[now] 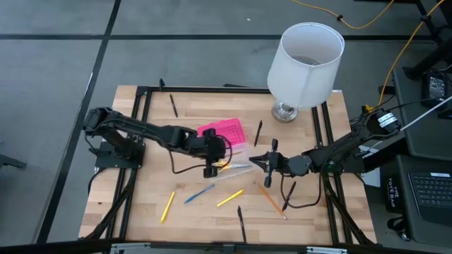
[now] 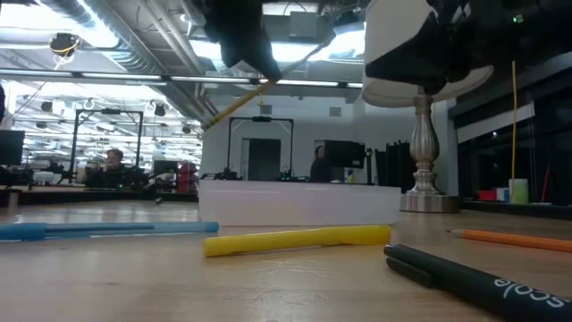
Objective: Pick & place school supplies into a supply box
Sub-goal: Put the yellow pencil into the pink supply box
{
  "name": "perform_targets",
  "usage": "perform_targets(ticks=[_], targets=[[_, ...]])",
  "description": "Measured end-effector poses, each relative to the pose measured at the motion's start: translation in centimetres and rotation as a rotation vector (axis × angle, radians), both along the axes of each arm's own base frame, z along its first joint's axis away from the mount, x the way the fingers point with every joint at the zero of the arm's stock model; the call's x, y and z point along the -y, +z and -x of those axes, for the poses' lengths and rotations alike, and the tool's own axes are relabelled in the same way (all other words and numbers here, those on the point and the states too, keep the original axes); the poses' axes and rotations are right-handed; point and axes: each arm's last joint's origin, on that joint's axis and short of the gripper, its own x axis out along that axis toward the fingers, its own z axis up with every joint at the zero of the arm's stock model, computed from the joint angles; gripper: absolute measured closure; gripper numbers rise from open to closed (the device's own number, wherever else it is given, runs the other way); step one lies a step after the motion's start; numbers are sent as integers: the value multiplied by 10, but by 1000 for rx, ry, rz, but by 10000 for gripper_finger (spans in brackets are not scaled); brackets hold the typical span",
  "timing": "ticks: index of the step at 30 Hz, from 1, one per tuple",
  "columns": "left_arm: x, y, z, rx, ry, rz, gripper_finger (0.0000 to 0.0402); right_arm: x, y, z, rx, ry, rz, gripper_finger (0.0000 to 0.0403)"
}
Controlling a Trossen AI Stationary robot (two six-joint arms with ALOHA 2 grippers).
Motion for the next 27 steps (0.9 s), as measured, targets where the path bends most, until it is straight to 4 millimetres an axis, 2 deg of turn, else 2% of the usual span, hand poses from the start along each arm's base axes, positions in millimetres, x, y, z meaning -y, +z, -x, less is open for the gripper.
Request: perform_targets(ticks=[7, 13, 27], targets=[[-20, -3, -20, -146, -43, 88, 396, 0, -2, 1, -24, 1, 11, 377], [-36, -11, -32, -193, -20, 71, 396, 0, -2, 0, -25, 3, 14, 377], [-37, -44, -46, -276, -70, 35, 393, 5, -7, 0, -72, -18, 31, 377]])
